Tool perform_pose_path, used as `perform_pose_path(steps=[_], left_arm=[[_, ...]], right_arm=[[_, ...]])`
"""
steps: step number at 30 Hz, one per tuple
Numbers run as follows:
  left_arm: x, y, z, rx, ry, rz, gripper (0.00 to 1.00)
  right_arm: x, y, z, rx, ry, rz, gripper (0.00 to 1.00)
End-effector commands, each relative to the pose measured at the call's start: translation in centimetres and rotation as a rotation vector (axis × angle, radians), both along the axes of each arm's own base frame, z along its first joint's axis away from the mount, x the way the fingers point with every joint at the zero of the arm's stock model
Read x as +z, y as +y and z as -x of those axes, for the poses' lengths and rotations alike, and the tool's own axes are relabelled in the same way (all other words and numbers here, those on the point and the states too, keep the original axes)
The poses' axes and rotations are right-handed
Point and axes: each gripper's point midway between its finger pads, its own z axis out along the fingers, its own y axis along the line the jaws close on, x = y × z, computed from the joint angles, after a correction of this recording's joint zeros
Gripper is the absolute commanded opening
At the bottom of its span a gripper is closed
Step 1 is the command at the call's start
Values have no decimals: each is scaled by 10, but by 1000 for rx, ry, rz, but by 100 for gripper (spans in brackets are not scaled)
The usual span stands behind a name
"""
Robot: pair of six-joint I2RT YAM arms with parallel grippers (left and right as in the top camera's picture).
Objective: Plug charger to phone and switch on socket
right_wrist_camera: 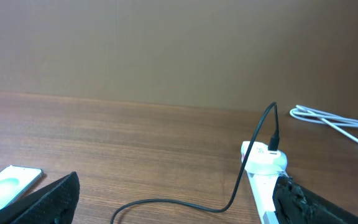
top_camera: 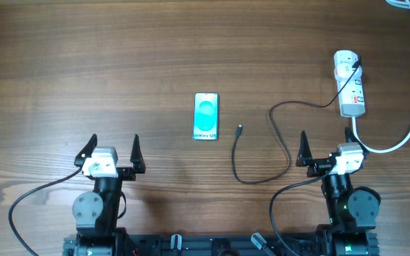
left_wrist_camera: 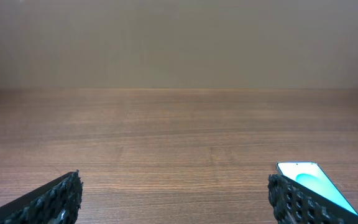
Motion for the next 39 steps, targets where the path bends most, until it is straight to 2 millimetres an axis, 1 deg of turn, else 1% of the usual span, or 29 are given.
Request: perform_pose_path(steps=[1,7,9,10,11,19,21,23,25,30,32,35,37,39], left_arm=[[-2,2,0,7,1,-16,100],[-2,2,0,7,1,-16,100],[1,1,0,4,-11,-16,100],[1,-3,0,-20,-11,-14,100],[0,-13,1,-78,-8,-10,100],[0,-13,1,-79,-8,-10,100],[2,-18,2,-111,-13,-8,100],[8,-36,5,-213,-40,-3,100],[18,-45,7,-271,-82,-6,100],[22,-46,7,-278,-96,-8,100],[30,-46,8,-277,-133,-14,100],[52,-51,12,-304,-226,-22,100],[56,-51,12,-310,-228,55,100],[51,-51,12,-311,-196,117,100]], right_arm=[[1,-2,0,-13,-5,13,100],[1,-2,0,-13,-5,13,100],[1,-2,0,-13,-5,13,100],[1,-2,0,-12,-5,13,100],[1,-2,0,-13,-5,13,100],[1,-2,0,-13,-5,13,100],[1,-2,0,-12,-5,13,100],[1,-2,0,-12,-5,13,100],[1,-2,0,-13,-5,13,100],[1,-2,0,-13,-5,13,100],[1,-2,0,-12,-5,13,100],[1,-2,0,-13,-5,13,100],[1,-2,0,-13,-5,13,100],[1,-2,0,-13,-5,13,100]])
